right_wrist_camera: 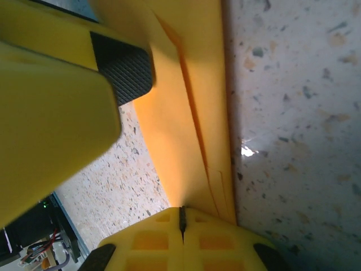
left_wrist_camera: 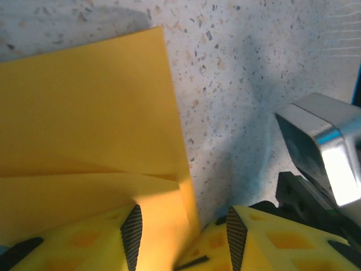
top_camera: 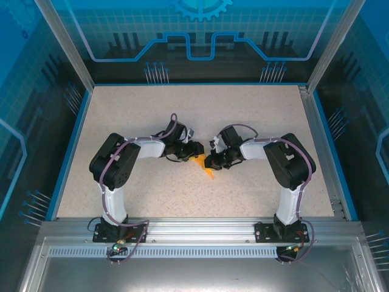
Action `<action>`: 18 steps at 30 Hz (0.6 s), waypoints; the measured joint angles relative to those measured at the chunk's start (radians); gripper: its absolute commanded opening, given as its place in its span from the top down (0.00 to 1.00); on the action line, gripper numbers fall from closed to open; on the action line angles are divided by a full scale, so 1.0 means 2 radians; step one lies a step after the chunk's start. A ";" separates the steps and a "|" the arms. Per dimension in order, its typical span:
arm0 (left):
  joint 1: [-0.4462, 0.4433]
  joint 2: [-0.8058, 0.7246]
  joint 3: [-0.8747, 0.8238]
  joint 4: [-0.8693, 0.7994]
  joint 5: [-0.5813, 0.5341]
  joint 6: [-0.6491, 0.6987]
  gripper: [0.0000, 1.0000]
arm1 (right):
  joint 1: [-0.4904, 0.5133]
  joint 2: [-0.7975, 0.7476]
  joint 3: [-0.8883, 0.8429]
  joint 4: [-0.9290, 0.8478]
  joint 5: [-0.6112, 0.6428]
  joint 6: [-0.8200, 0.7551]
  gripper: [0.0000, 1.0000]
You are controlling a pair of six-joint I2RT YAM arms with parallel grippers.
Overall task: Fold a paper plane with a square sheet of paper (pick it up from the middle)
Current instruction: Fold the wing for the fifth time at the center of the table.
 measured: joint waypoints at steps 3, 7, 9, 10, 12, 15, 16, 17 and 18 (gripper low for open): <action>0.004 0.003 0.001 0.001 0.003 0.001 0.52 | 0.000 0.000 0.000 -0.001 0.000 0.000 0.97; 0.014 0.004 0.002 0.001 0.014 0.007 0.52 | 0.000 0.000 0.000 -0.002 0.000 0.000 0.97; 0.024 0.004 0.002 0.000 0.014 0.010 0.52 | 0.000 0.000 0.001 -0.002 0.000 0.000 0.98; 0.031 0.004 0.003 -0.001 0.014 0.012 0.51 | 0.000 0.000 0.001 -0.003 0.000 0.000 0.97; 0.045 0.006 0.009 -0.006 0.011 0.019 0.51 | 0.000 0.000 0.002 -0.004 0.000 0.000 0.97; 0.062 0.012 0.021 -0.016 0.006 0.024 0.51 | 0.000 0.000 0.002 -0.005 0.001 0.000 0.97; 0.065 0.015 0.028 -0.024 0.004 0.025 0.50 | 0.000 0.000 0.002 -0.005 0.001 0.000 0.97; 0.067 0.019 0.036 -0.033 0.002 0.027 0.50 | 0.000 0.000 0.002 -0.005 0.001 -0.001 0.97; 0.068 0.022 0.043 -0.041 -0.002 0.030 0.51 | 0.000 0.000 0.002 -0.005 0.001 -0.001 0.97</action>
